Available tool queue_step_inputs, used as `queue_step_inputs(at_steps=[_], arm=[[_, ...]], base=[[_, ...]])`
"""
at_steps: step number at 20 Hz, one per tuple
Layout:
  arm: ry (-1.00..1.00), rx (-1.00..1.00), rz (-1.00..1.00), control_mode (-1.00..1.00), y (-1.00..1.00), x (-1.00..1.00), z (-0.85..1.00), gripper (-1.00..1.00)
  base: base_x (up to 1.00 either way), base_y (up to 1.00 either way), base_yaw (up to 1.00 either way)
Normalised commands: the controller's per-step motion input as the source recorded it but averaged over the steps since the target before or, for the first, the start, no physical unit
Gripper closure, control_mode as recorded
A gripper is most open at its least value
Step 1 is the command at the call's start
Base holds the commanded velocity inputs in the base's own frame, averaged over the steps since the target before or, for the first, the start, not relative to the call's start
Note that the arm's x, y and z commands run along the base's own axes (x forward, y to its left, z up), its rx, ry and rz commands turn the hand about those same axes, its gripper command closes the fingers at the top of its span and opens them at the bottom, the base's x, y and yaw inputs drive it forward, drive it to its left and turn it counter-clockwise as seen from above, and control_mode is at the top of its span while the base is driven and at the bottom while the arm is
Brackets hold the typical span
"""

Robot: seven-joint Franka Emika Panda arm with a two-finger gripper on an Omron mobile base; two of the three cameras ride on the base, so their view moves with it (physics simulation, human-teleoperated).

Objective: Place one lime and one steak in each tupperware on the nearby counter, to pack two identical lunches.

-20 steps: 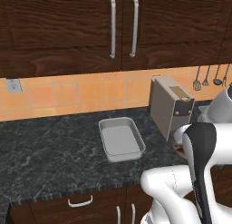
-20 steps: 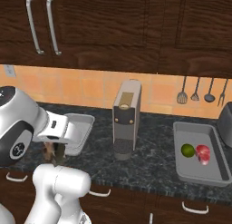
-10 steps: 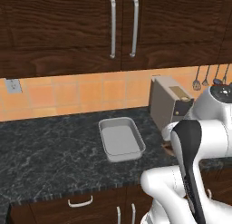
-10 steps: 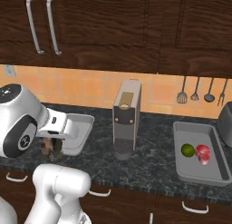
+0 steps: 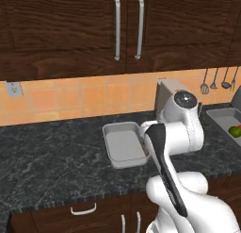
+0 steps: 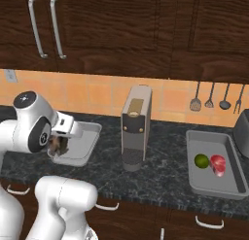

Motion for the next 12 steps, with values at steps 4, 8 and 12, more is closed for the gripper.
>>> queue_step_inputs(at_steps=[4, 8, 12], arm=[[0.04, 0.0, -0.21, -1.0, 0.28, 1.0, -0.17, 1.0], [0.06, 0.0, -0.17, -1.0, 0.05, 1.0, -0.14, 1.0], [0.02, 0.0, -0.09, -1.0, 0.01, 1.0, -0.29, 1.0]], base=[[0.0, 0.0, 0.0], [0.0, 0.0, 0.0], [0.0, 0.0, 0.0]])
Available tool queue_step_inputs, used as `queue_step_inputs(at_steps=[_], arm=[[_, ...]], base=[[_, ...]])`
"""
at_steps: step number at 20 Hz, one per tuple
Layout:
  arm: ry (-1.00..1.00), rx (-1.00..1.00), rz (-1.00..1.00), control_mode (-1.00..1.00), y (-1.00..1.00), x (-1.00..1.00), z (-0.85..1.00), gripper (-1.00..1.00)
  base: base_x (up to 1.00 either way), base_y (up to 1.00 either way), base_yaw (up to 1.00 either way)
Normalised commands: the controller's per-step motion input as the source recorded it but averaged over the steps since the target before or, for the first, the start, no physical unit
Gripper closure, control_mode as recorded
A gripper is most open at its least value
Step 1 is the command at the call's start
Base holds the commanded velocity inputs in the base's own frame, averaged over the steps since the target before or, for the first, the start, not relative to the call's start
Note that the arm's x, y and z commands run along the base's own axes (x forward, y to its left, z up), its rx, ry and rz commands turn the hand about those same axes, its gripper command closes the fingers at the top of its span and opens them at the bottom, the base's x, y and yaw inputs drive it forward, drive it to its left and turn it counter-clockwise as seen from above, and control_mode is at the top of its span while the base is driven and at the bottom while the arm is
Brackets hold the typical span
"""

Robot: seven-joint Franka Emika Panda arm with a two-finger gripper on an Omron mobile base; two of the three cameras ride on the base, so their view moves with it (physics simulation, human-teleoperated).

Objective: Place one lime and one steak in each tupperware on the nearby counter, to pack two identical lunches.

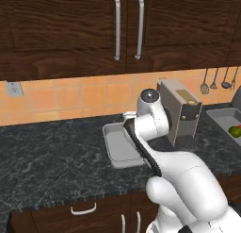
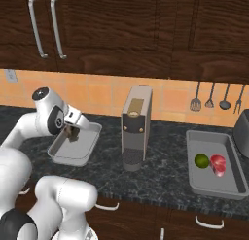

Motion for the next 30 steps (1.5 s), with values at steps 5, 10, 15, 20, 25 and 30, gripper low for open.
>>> queue_step_inputs(at_steps=[5, 10, 15, 20, 25, 30], arm=[[0.0, 0.0, 0.0, -1.0, 0.08, 0.68, -0.37, 1.0], [0.02, 0.01, 0.01, -1.0, 0.0, 0.04, -0.5, 1.0], [-0.01, 0.0, 0.0, -1.0, 0.0, 0.12, -0.62, 1.0], [-0.1, 0.0, 0.0, -1.0, 0.02, 0.07, -0.21, 1.0], [-0.03, 0.02, 0.0, -1.0, 0.24, 0.6, 0.0, 1.0], [0.0, 0.01, 0.0, -1.0, 0.1, 0.28, 0.0, 1.0]], base=[[0.0, 0.0, 0.0], [0.0, 0.0, 0.0], [0.0, 0.0, 0.0], [0.0, 0.0, 0.0], [0.0, 0.0, 0.0], [0.0, 0.0, 0.0]])
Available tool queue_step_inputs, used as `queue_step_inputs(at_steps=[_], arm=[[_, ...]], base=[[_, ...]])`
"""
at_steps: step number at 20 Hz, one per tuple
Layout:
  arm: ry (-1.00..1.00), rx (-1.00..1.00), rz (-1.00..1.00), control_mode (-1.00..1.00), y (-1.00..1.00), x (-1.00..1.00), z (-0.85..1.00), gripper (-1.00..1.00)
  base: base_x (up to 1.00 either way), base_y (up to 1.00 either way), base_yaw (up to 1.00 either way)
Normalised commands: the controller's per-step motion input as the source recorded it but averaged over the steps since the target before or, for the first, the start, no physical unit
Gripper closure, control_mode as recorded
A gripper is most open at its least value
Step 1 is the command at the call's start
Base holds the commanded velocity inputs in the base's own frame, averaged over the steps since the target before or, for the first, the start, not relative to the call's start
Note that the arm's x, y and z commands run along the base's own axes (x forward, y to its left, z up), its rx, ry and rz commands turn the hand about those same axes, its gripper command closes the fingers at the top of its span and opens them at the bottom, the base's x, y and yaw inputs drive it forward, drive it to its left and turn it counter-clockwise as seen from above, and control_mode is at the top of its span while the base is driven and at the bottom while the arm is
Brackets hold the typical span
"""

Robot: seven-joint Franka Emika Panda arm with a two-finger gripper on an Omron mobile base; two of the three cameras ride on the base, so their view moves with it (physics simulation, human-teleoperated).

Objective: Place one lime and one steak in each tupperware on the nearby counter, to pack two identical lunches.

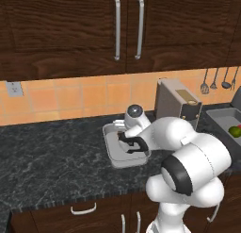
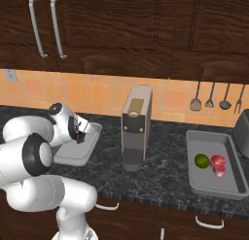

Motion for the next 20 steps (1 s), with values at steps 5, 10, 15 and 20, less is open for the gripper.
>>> queue_step_inputs(at_steps=[5, 10, 15, 20], arm=[[0.0, 0.0, 0.0, -1.0, 0.0, 0.0, -0.04, 1.0], [0.0, 0.0, 0.0, -1.0, 0.0, 0.0, 0.0, -1.0], [0.0, 0.0, 0.0, -1.0, 0.0, 0.0, 0.01, -1.0], [0.0, 0.0, 0.0, -1.0, 0.0, -0.19, 0.36, -1.0]], base=[[0.0, 0.0, 0.0], [0.0, 0.0, 0.0], [0.0, 0.0, 0.0], [0.0, 0.0, 0.0]])
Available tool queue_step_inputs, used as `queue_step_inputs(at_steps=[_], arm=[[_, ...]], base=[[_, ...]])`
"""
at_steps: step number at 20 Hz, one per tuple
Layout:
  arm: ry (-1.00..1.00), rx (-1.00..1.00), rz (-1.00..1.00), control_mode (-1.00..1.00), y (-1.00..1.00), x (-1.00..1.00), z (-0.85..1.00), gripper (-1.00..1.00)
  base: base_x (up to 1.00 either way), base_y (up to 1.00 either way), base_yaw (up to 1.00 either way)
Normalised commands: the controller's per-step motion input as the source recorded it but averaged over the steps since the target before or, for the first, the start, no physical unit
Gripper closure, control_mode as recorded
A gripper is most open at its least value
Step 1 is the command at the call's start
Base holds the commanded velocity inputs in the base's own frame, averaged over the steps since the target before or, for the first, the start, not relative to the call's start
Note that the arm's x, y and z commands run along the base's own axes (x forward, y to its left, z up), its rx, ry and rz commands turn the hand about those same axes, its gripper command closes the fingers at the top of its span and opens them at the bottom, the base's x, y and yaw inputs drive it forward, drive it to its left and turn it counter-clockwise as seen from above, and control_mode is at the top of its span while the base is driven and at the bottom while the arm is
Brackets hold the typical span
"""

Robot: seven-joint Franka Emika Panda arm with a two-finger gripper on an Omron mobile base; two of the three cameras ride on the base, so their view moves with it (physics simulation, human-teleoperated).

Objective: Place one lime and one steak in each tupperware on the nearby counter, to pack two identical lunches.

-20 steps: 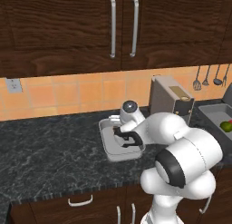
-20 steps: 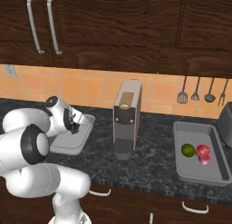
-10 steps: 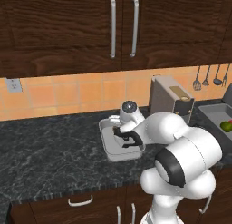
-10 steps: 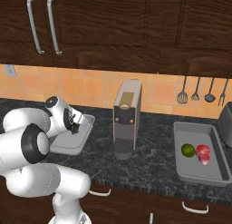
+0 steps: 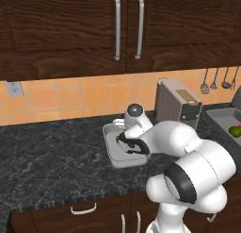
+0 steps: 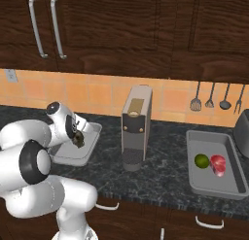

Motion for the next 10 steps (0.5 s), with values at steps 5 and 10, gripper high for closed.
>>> queue_step_inputs(at_steps=[5, 10], arm=[[0.02, 0.0, 0.12, -1.0, 0.0, -0.88, 0.72, -1.0], [0.23, -0.08, 0.21, -1.0, 0.0, -0.89, 0.75, -1.0]], base=[[0.0, 0.0, 0.0], [0.0, 0.0, 0.0]])
